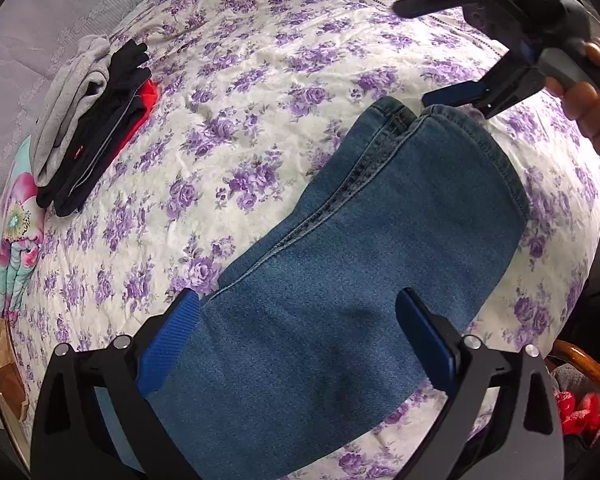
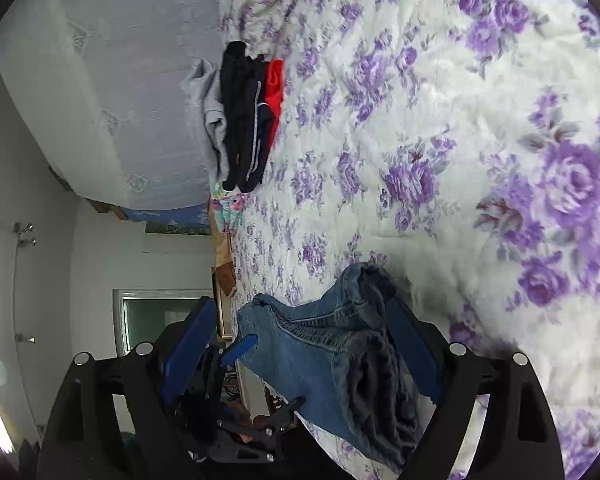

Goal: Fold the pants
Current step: 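Carry the held cuffs with the right gripper over toward the waistband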

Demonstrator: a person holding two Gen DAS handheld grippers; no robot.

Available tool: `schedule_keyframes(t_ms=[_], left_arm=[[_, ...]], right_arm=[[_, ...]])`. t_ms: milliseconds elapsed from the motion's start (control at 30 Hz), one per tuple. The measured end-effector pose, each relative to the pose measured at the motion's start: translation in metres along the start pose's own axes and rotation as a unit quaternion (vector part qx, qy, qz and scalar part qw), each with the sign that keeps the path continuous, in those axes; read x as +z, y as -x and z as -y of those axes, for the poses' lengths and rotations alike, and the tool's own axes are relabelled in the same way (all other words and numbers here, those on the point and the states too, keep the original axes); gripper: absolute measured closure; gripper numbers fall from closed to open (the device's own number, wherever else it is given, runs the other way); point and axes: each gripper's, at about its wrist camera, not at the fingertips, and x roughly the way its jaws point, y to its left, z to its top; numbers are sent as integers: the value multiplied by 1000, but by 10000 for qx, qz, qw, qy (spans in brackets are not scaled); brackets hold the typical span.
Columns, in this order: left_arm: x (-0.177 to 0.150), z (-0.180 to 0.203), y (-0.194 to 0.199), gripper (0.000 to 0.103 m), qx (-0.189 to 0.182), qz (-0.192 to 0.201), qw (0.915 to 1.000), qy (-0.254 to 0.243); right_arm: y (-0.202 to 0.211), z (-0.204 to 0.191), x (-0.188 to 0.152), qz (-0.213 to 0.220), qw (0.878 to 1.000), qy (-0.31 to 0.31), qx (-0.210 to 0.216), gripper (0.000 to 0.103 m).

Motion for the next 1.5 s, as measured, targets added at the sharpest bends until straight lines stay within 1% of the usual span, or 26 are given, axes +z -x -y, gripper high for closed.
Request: schedule_keyframes(t_ms=[33,67,167,233,367,433,500,533,567,600,633,733,900,1000,1067,1133,1167,1200,1233,1267,1300,1333,1367,1400,1433,1500], left_arm=[[1,-1,2,7,27,38,10000,-23],[2,-3,3,7,36,68,10000,-30],[5,-8,2,7,31,51,10000,60],[6,-11,2,7,27,32,9999,124],[6,-14,5,7,93,64,9998,170],[4,-17,5,7,114,39,9997,213],[0,-21,3,7,149,-15,9994,297],[-3,-24,2,7,158,-67,9992,358],[-5,-26,0,7,154,-111,9990,405],[-7,-28,-2,7,154,-140,9988,454],[-9,-29,-3,7,165,-164,9985,493],[-13,-31,-5,7,211,-221,9980,546],[-15,-41,4,7,276,-125,9968,744],[-17,-50,12,7,353,-37,9952,917],[-20,-56,17,7,408,16,9939,1028],[-24,-62,22,7,420,53,9926,1140],[-27,-65,23,7,424,62,9918,1203],[-29,-67,23,7,423,44,9911,1260],[-32,-68,22,7,427,3,9906,1300],[-34,-69,19,7,442,-55,9900,1336],[-36,-70,17,7,450,-107,9895,1367],[-38,-70,15,7,434,-142,9892,1390],[-39,-70,14,7,414,-156,9893,1393],[-39,-68,13,7,406,-162,9895,1379],[-39,-66,12,7,399,-165,9899,1348],[-36,-62,12,7,379,-169,9912,1261]], right_arm=[[8,-5,-8,-56,9996,263,58,14],[12,-11,-16,-139,9981,606,-36,13],[14,-25,-37,-337,9850,1507,-764,13],[7,-27,-41,-374,9783,1794,-963,13],[-11,-23,-31,-484,9717,2100,-964,13],[-24,-16,-25,-678,9696,2126,-1004,15],[-32,-8,-20,-819,9704,2076,-926,31],[-32,-5,-19,-833,9701,2117,-850,49],[-30,-4,-19,-753,9697,2164,-844,61],[-28,-2,-17,-695,9700,2195,-780,67],[-26,-1,-16,-623,9702,2227,-730,80],[-24,-10,-24,-670,9618,2487,-934,83],[-13,-61,-37,-737,9406,3158,-1010,85],[-17,-81,-24,-732,9368,3272,-1002,85],[-21,-84,-19,-942,9340,3260,-1118,85],[-32,-70,-23,-1313,9130,3280,-2040,84],[-38,-56,-26,-1534,9038,3182,-2415,84],[-42,-44,-32,-1615,8980,3129,-2638,84],[-42,-35,-35,-1602,8989,3048,-2711,83],[-39,-31,-36,-1434,9044,2948,-2731,74],[-33,-31,-37,-1266,9110,2869,-2677,72],[-27,-34,-38,-1172,9193,2838,-2461,72],[-19,-39,-41,-1027,9278,2842,-2189,67],[-14,-44,-43,-910,9342,2835,-1965,61],[-12,-48,-44,-888,9397,2796,-1760,49],[-17,-49,-41,-878,9423,2715,-1753,45]])
